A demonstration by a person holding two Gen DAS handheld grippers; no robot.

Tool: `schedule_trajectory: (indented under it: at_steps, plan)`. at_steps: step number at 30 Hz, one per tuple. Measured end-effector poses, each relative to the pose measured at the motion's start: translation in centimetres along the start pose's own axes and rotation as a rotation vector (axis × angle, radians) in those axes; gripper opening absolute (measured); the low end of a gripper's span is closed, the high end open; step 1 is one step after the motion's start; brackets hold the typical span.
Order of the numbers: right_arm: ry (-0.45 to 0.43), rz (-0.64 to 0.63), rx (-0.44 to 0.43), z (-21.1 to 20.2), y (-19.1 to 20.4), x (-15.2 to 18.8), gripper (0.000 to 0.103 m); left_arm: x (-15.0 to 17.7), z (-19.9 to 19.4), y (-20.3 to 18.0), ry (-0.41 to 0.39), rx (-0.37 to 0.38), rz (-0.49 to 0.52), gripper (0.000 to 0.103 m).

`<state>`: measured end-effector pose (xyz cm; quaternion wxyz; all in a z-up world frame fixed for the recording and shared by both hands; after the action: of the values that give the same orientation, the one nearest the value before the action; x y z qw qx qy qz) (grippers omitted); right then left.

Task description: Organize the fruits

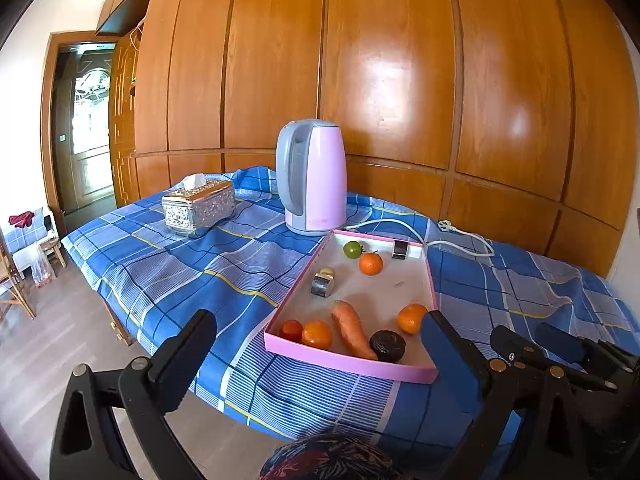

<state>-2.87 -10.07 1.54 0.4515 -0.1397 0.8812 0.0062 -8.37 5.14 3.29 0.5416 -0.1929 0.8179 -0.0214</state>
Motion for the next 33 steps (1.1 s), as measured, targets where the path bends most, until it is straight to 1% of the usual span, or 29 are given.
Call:
schedule_trajectory:
  at_steps: [27, 33]
  plan:
    - [0.019, -0.01, -0.01, 0.9, 0.8, 0.0, 0.051, 0.1, 0.7, 0.5, 0.021, -0.008, -0.017, 0.102]
    - [0.027, -0.007, -0.012, 1.2, 0.7, 0.2, 0.051, 0.3, 0.7, 0.4, 0.006, -0.012, -0.012, 0.102]
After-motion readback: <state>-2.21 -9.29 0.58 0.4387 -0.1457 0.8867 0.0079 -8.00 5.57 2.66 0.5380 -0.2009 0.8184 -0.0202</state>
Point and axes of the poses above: each gripper's, at about its wrist camera, not at the fingertips, and z roughly the way its jaws point, y to its left, x to its underside, the point moved 2 cm from there along z, roughly the way its jaws point, and after that the axes turned 13 degrees about -z, right-handed, at the moved point
